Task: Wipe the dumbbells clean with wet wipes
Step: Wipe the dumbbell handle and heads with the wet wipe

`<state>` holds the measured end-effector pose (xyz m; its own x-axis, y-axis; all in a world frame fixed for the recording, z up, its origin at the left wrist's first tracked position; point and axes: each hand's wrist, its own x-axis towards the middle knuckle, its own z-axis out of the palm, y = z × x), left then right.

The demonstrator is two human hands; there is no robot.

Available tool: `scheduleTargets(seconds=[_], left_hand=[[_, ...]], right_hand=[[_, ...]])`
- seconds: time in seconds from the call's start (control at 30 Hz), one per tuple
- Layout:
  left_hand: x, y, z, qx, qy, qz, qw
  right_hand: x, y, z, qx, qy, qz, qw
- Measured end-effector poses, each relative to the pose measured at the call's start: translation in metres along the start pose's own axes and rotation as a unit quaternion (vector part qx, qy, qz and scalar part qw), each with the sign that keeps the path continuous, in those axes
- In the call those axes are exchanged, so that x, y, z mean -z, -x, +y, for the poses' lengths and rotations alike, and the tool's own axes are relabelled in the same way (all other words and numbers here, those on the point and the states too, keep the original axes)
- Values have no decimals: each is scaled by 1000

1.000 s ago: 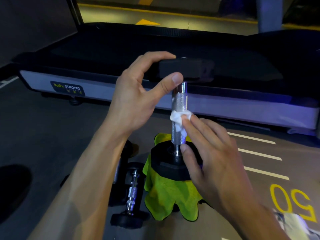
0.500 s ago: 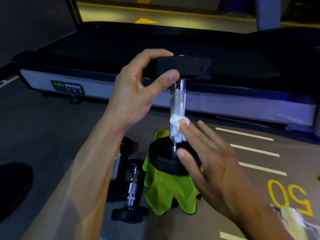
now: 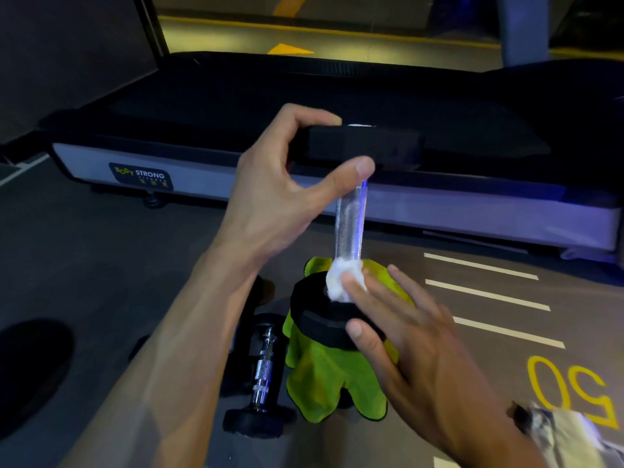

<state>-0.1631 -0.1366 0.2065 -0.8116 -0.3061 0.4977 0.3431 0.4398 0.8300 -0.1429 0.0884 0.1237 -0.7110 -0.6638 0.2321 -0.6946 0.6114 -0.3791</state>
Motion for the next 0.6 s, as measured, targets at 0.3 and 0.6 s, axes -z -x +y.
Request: scheduleTargets(seconds=[0.3, 0.6], left_hand=[[-1, -1, 0, 13, 2, 18, 1000], [6, 1, -2, 26, 51, -2, 998]], right_hand=[[8, -9, -4, -22, -56, 1, 998], [8, -15, -14, -19, -81, 58, 995]])
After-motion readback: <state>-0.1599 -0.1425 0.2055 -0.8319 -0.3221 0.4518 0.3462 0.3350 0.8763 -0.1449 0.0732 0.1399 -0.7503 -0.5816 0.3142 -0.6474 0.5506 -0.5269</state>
